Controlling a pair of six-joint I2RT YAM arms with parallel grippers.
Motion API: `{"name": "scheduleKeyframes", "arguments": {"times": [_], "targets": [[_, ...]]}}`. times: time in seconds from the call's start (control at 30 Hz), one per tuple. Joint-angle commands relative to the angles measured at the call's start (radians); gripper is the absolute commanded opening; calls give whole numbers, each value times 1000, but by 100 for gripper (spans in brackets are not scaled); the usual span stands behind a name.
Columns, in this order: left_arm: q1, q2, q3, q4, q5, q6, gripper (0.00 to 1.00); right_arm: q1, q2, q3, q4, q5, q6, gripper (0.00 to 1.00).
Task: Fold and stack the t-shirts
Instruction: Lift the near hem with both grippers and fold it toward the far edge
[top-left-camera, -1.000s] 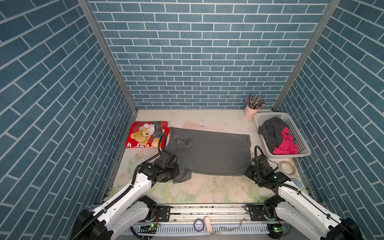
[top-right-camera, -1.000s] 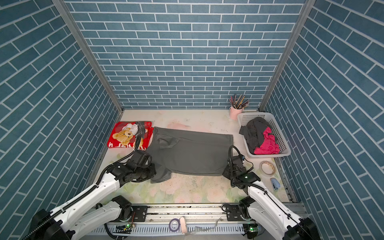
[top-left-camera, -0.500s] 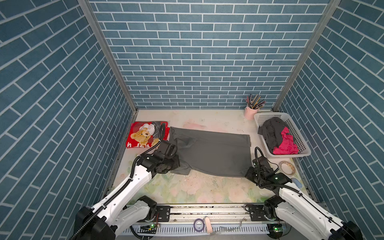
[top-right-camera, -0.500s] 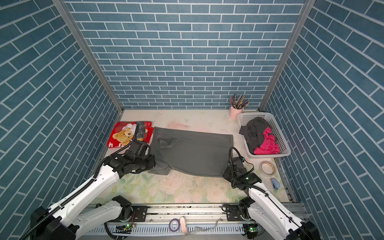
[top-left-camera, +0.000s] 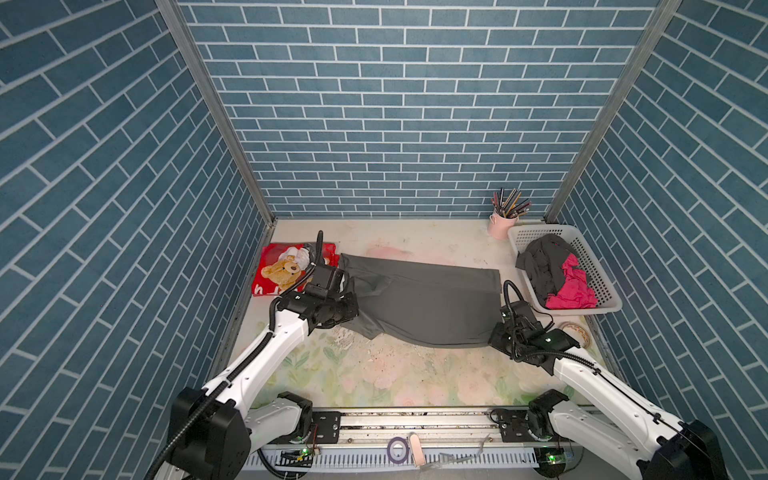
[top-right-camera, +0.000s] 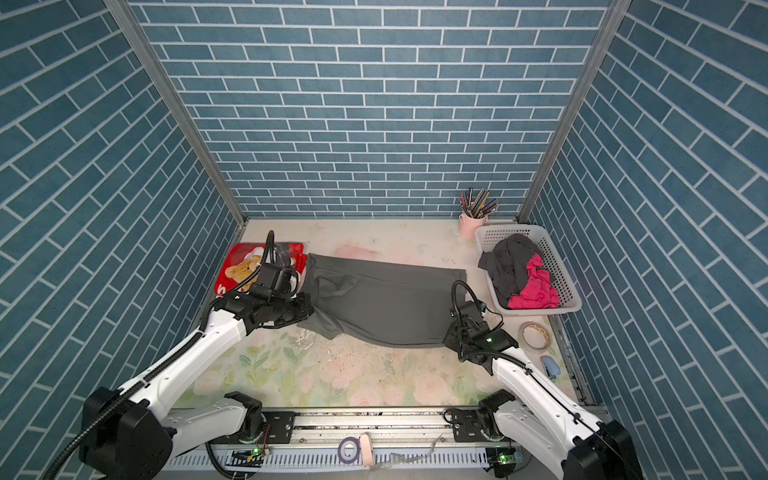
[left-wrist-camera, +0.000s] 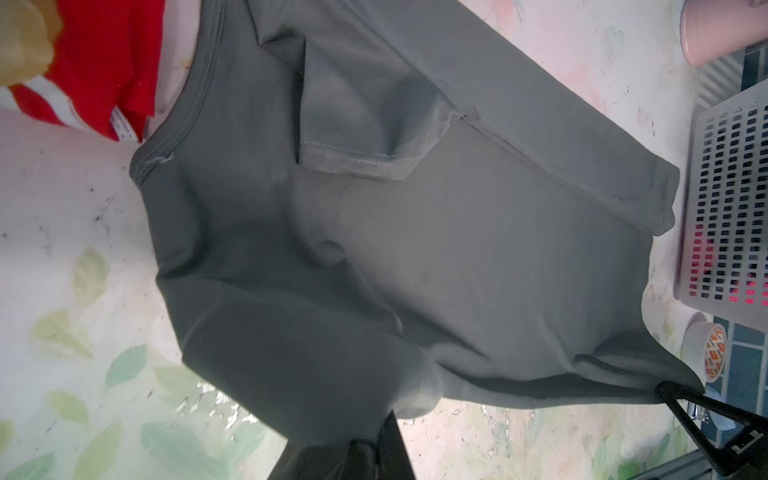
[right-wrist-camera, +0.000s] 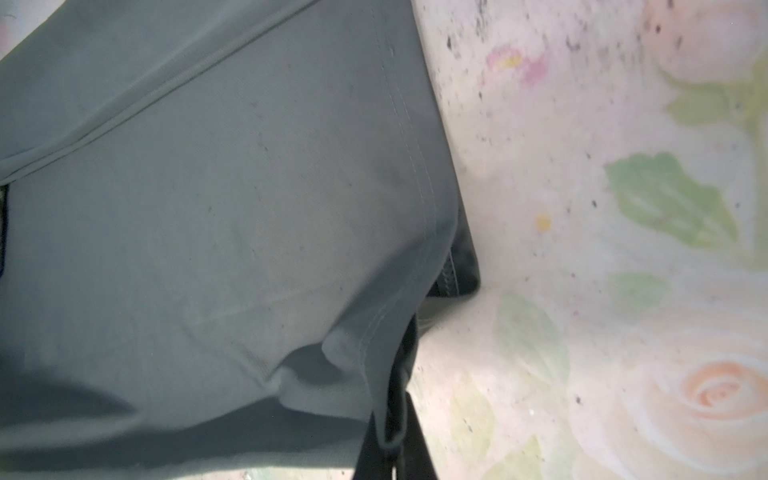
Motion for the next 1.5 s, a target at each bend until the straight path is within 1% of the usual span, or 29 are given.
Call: {"name": "scheduleKeyframes", "arguments": {"times": [0.0, 0.17, 0.27, 0.37, 0.47, 0.67, 0.8, 0.9, 1.0, 1.23, 1.27, 1.3, 1.37, 1.4, 1.43, 1.47], "targets": [[18, 60, 56, 71, -34, 35, 0, 0, 49, 31, 26, 64, -46, 0], [24, 175, 116, 113, -83, 48, 0, -43, 136, 79, 71, 81, -108, 0], [29, 236, 148, 137, -97, 55, 0, -83, 190, 100, 97, 65, -143, 0], [32, 296, 182, 143, -137, 69, 0, -119, 235, 119, 128, 48, -182, 0], [33, 355, 216, 145, -166, 92, 0, -140, 285, 144, 156, 30, -217, 0], [34, 470, 299, 136, -190, 132, 0, -161, 409, 217, 174, 15, -260, 0], [33, 523, 321, 146, -191, 135, 0, -166, 462, 253, 185, 10, -277, 0], [36, 540, 334, 129, -223, 138, 0, -168, 475, 267, 186, 13, -284, 1], [40, 536, 337, 129, -257, 138, 0, -185, 477, 274, 187, 8, -294, 6], [41, 585, 395, 128, -249, 135, 0, -245, 488, 272, 199, -9, -312, 8], [39, 591, 401, 133, -239, 135, 0, -253, 488, 269, 205, -16, -315, 10], [41, 598, 406, 138, -233, 135, 0, -259, 486, 265, 212, -24, -315, 15], [41, 615, 417, 143, -230, 134, 0, -266, 479, 261, 218, -35, -318, 28], [41, 624, 421, 142, -232, 137, 0, -269, 475, 260, 217, -39, -318, 36], [41, 634, 429, 139, -238, 137, 0, -272, 468, 257, 218, -47, -319, 40], [40, 643, 434, 137, -244, 139, 0, -274, 457, 255, 217, -56, -320, 46]]}}
